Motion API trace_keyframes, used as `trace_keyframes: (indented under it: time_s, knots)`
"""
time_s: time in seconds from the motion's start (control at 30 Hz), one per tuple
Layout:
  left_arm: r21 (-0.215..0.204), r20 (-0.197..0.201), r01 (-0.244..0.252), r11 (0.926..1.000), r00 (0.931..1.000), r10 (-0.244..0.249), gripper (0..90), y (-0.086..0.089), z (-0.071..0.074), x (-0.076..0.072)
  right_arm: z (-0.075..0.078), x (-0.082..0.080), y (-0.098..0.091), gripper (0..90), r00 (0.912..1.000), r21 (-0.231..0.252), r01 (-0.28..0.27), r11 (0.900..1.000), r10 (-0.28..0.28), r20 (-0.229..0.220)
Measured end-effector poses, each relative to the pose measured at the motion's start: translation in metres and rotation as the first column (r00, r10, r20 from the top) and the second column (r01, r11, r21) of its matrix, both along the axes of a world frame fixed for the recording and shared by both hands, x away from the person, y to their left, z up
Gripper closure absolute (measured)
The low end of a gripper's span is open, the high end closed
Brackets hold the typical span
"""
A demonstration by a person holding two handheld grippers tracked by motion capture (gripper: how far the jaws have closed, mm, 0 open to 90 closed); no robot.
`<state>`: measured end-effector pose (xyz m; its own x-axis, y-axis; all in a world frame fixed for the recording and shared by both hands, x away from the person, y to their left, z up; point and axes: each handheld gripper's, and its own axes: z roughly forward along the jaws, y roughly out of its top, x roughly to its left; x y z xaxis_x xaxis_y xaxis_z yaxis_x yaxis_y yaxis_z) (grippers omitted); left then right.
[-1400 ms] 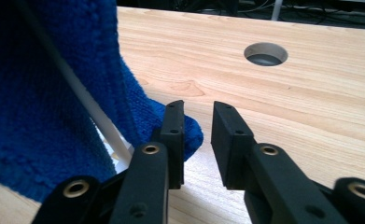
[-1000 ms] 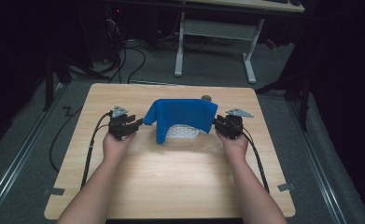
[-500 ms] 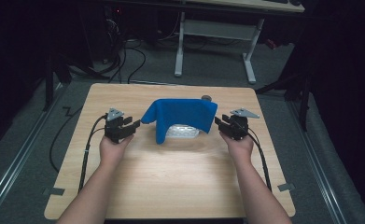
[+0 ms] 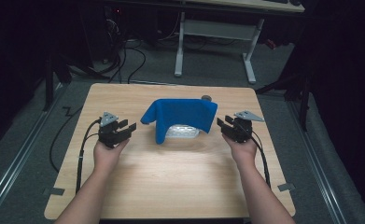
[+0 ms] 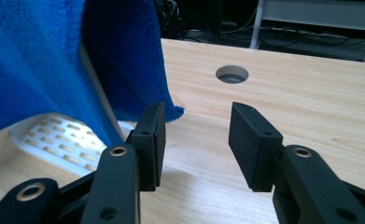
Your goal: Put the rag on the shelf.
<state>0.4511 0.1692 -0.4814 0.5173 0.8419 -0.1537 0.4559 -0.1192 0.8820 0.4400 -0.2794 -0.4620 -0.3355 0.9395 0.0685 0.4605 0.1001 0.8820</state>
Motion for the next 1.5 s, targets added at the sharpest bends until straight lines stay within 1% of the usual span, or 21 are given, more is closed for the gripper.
trace_keyframes:
  time_s: [0.17, 0.2, 0.3, 0.37, 0.4, 0.47, 0.67, 0.73, 0.8, 1.0, 1.07, 1.1, 1.13, 1.17, 1.2, 1.23, 1.27, 1.3, 1.33, 1.4, 1.5]
  knots:
    - [0.002, 0.016, 0.018, 0.9998, 0.9997, -0.018, 52.7, -0.001, 0.004, -0.012, 0.005, -0.011, 0.002, 53.4, 0.9995, -0.041, -0.032, 0.9987, 0.032, 0.003]
    - [0.001, 0.021, 0.024, 0.9997, 0.9995, -0.024, 51.9, -0.001, 0.005, -0.018, 0.005, -0.018, 0.001, 53.6, 0.9986, -0.033, -0.036, 0.9988, 0.037, 0.038]
    - [-0.002, 0.025, 0.031, 0.9995, 0.9992, -0.031, 51.3, -0.001, 0.005, -0.025, 0.005, -0.023, 0.001, 51.9, 0.999, -0.037, -0.043, 0.9984, 0.043, 0.014]
    - [0.001, 0.031, 0.04, 0.9992, 0.9987, -0.04, 50.4, -0.001, 0.006, -0.033, 0.005, -0.029, 0.002, 50.8, 0.9984, -0.061, -0.055, 0.9966, 0.056, 0.012]
    - [0.002, 0.036, 0.047, 0.9989, 0.9983, -0.047, 50.0, 0.0, 0.006, -0.042, 0.005, -0.039, 0.003, 50.6, 0.9965, -0.066, -0.067, 0.9956, 0.07, 0.046]
    - [0.002, 0.036, 0.051, 0.9987, 0.998, -0.051, 49.4, 0.0, 0.005, -0.046, 0.005, -0.046, 0.006, 48.3, 0.9958, -0.086, -0.086, 0.9925, 0.089, 0.024]
    - [0.001, 0.031, 0.073, 0.9974, 0.9969, -0.073, 47.8, 0.003, -0.002, -0.077, -0.001, -0.07, 0.014, 45.8, 0.9888, -0.125, -0.128, 0.9838, 0.136, 0.06]
    - [-0.025, 0.007, 0.084, 0.9962, 0.9965, -0.084, 47.0, 0.004, -0.01, -0.094, -0.006, -0.084, 0.019, 42.5, 0.9864, -0.123, -0.153, 0.9805, 0.159, 0.042]
    - [-0.029, -0.001, 0.089, 0.9956, 0.9961, -0.089, 46.7, 0.003, -0.013, -0.099, -0.009, -0.09, 0.022, 41.3, 0.986, -0.125, -0.157, 0.9797, 0.163, 0.036]
    - [0.011, -0.084, 0.138, 0.9904, 0.9871, -0.136, 43.1, -0.022, -0.035, -0.126, -0.023, -0.119, 0.038, 32.1, 0.9844, -0.108, -0.175, 0.9785, 0.176, -0.001]
    - [0.069, -0.104, 0.177, 0.9817, 0.98, -0.17, 42.2, -0.04, -0.041, -0.133, -0.033, -0.129, 0.05, 27.8, 0.9855, -0.085, -0.165, 0.9827, 0.161, -0.055]
    - [0.084, -0.12, 0.202, 0.9758, 0.9742, -0.191, 42.2, -0.049, -0.044, -0.137, -0.033, -0.129, 0.05, 27.8, 0.9855, -0.085, -0.165, 0.9827, 0.161, -0.055]
    - [0.106, -0.122, 0.277, 0.955, 0.9568, -0.264, 44.2, -0.062, -0.047, -0.142, -0.038, -0.137, 0.056, 25.5, 0.9864, -0.078, -0.148, 0.9859, 0.142, -0.083]
    - [0.106, -0.122, 0.277, 0.955, 0.9568, -0.264, 44.2, -0.062, -0.047, -0.142, -0.038, -0.137, 0.056, 25.5, 0.9864, -0.078, -0.148, 0.9859, 0.142, -0.083]
    - [0.159, -0.105, 0.304, 0.9394, 0.9513, -0.29, 44.1, -0.066, -0.047, -0.145, -0.044, -0.146, 0.059, 24.7, 0.991, -0.053, -0.106, 0.9929, 0.101, -0.088]
    - [0.208, -0.083, 0.316, 0.9257, 0.9488, -0.305, 44.1, -0.07, -0.046, -0.147, -0.044, -0.146, 0.059, 24.7, 0.991, -0.053, -0.106, 0.9929, 0.101, -0.088]
    - [0.238, -0.066, 0.327, 0.9146, 0.9448, -0.321, 43.5, -0.07, -0.045, -0.147, -0.047, -0.15, 0.06, 25.1, 0.9905, -0.044, -0.103, 0.9937, 0.099, -0.096]
    - [0.248, -0.059, 0.334, 0.9093, 0.9421, -0.33, 42.9, -0.069, -0.043, -0.145, -0.05, -0.151, 0.063, 24.6, 0.9868, -0.048, -0.123, 0.9913, 0.117, -0.112]
    - [0.23, -0.062, 0.322, 0.9185, 0.9467, -0.316, 41.5, -0.064, -0.043, -0.141, -0.054, -0.148, 0.066, 24.4, 0.9775, -0.076, -0.174, 0.9819, 0.162, -0.135]
    - [0.225, -0.07, 0.309, 0.9241, 0.951, -0.301, 41.0, -0.059, -0.044, -0.136, -0.056, -0.142, 0.066, 24.9, 0.974, -0.104, -0.194, 0.9756, 0.179, -0.139]
    - [0.146, -0.131, 0.256, 0.9556, 0.9625, -0.238, 40.6, -0.047, -0.048, -0.124, -0.058, -0.134, 0.06, 25.7, 0.9764, -0.11, -0.18, 0.9776, 0.163, -0.141]
